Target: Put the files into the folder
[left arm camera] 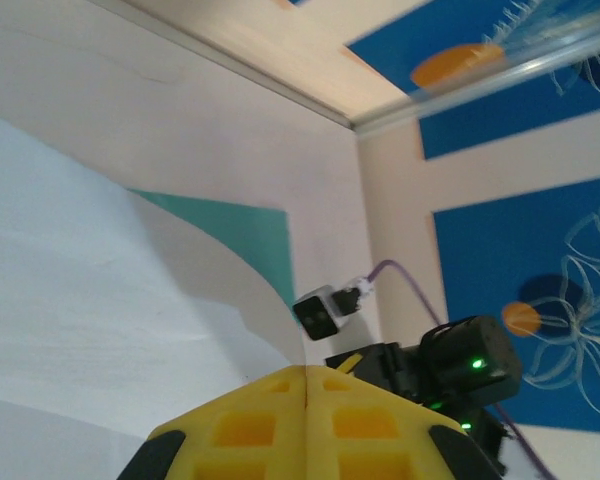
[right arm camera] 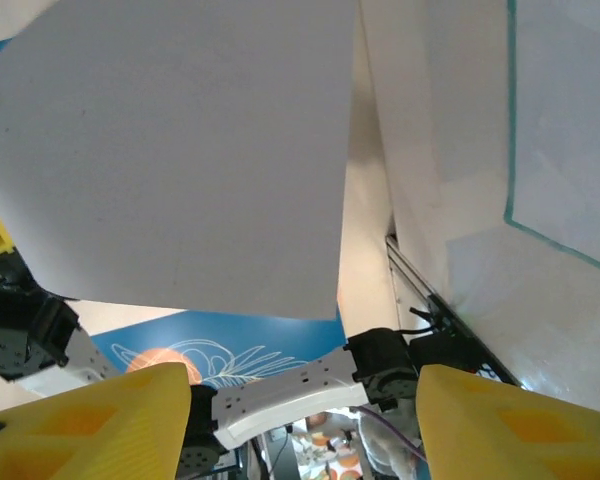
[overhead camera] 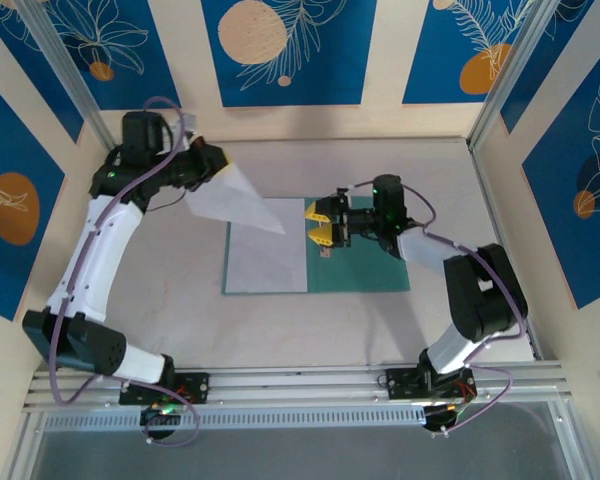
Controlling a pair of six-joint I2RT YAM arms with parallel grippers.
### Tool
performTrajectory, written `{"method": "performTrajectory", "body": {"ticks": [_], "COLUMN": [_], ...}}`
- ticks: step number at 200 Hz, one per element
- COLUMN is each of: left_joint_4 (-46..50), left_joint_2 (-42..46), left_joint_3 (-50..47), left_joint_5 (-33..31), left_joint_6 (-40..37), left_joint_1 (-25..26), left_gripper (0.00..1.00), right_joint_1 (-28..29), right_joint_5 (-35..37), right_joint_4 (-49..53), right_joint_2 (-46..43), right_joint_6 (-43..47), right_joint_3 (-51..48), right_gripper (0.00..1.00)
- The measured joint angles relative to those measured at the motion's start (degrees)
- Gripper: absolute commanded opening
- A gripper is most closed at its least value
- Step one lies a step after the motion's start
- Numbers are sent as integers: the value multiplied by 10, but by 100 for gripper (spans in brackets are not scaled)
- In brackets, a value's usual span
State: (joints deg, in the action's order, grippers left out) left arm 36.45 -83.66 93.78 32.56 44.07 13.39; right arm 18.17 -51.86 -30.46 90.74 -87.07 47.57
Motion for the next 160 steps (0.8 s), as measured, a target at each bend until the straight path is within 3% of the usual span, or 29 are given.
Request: {"method": "performTrajectory", "body": {"ticks": [37, 81, 128, 160], "left_joint_4": [-19, -46, -56, -84], "left_joint_2": [-64, -84, -84, -15], "left_joint_3": [105, 155, 153, 30], "left_joint_5": [0, 5, 27, 67], "left_joint_6": [37, 77, 104, 131], "left_joint_1": [77, 119, 144, 148], "left_gripper": [0, 0, 0, 0], "right_joint_1": [-26, -53, -64, -64], "right_joint_5": [7, 24, 41, 54], "right_joint_4": [-103, -165, -202, -255], "right_joint_2": [-73, -125, -130, -126], "right_joint_6": [-85, -145, -177, -196], "right_joint_3": [-74, -126, -135, -136], "right_gripper": [73, 78, 80, 80]}}
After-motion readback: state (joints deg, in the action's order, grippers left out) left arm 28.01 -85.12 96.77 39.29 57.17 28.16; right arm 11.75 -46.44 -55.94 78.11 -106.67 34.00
